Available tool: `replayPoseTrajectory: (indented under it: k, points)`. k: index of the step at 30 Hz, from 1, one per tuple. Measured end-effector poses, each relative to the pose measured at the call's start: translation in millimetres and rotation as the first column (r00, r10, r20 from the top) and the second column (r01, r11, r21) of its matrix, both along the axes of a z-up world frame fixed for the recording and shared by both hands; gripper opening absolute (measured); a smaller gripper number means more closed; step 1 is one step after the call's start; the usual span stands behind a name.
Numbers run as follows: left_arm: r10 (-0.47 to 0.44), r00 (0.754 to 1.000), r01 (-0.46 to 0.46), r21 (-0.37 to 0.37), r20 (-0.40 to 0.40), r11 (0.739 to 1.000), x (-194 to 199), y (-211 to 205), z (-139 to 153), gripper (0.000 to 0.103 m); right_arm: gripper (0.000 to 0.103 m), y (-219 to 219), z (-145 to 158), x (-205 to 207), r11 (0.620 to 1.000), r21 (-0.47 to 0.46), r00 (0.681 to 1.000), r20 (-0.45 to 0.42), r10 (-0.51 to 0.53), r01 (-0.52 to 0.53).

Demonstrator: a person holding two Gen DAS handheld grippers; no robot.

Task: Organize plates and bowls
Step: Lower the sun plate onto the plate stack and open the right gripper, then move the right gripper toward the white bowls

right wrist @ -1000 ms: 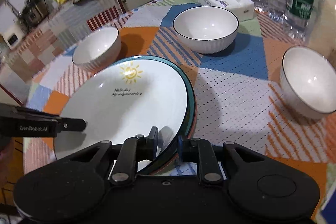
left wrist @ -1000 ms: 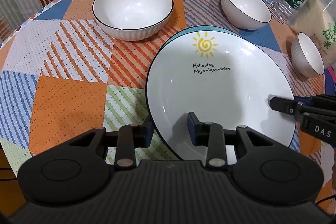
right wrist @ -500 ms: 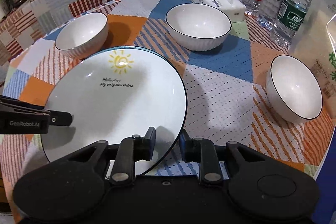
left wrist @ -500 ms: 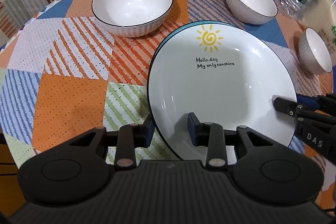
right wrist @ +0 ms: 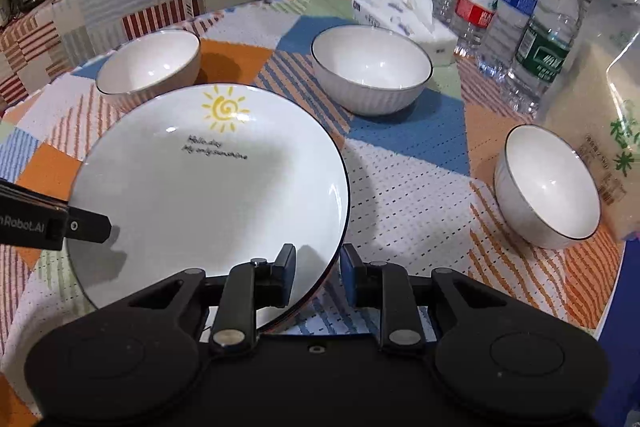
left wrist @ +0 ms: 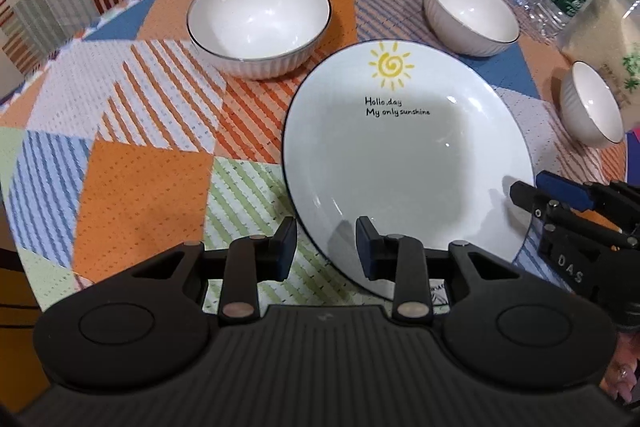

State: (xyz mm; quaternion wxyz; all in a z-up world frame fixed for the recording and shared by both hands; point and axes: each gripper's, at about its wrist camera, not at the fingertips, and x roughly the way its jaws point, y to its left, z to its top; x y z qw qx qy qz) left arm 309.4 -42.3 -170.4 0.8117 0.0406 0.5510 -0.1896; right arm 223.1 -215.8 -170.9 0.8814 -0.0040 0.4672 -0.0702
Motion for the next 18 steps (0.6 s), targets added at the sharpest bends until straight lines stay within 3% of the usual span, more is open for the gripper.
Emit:
replayPoseTrajectory:
  k: [9, 13, 18]
  points:
    - [-0.022, 0.997, 0.026, -0.056, 0.076, 0.998, 9, 37, 36, 0.032, 0.030, 14, 40, -17, 0.995, 0.091, 0.988, 0.150, 0.035, -0.049]
    - [-0.004, 0.994, 0.011, -0.067, 0.105, 0.998, 29, 60, 47, 0.033, 0.036, 27, 53, -8, 0.987, 0.128, 0.973, 0.220, 0.064, -0.094]
    - [0.031, 0.993, -0.022, -0.080, 0.113, 0.997, 63, 84, 47, 0.034, 0.043, 49, 61, 14, 0.980, 0.142, 0.963, 0.249, 0.103, -0.142]
